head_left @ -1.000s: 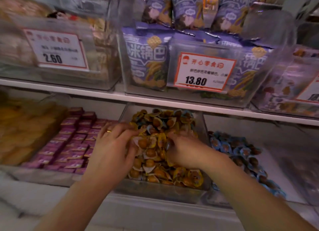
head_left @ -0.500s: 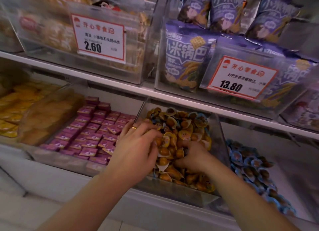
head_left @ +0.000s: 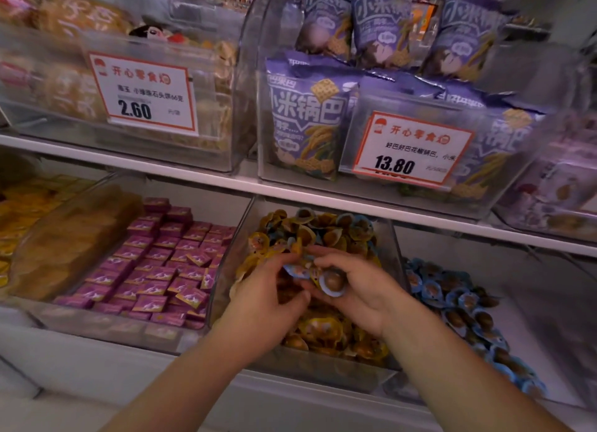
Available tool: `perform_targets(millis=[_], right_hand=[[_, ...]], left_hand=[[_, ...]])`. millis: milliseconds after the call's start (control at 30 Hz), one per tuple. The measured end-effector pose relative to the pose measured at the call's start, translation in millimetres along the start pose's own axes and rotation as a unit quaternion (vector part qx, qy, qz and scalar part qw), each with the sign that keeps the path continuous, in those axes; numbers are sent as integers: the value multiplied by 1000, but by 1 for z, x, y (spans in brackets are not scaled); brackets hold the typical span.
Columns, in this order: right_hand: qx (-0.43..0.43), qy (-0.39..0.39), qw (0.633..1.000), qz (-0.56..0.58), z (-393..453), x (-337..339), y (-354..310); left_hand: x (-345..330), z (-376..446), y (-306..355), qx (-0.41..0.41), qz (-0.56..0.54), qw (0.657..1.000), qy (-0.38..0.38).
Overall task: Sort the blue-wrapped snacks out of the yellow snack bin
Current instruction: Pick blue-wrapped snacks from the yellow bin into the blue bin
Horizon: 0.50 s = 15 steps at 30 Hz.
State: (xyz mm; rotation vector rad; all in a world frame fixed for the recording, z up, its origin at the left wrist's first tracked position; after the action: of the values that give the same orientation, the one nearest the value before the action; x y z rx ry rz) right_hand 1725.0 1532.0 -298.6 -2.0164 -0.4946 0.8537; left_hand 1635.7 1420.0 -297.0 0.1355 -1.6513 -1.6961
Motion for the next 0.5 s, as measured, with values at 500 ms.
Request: perform_targets(millis=[500], right_hand=[[77, 10, 894, -442, -8, 23, -22]], left_hand=[[3, 4, 2, -33, 206, 977, 41]])
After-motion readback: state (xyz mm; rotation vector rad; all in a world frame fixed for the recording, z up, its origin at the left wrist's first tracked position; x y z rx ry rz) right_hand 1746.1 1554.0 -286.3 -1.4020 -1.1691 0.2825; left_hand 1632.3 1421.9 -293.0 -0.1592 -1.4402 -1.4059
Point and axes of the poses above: each hand's wrist, its own z-axis towards the middle knuckle, its own x-axis out of the back of the hand, y = z × x, the point moved 7 cm from there along z, towards the middle knuckle, and after that the axes turned 2 degrees about x, right-handed, at the moved point
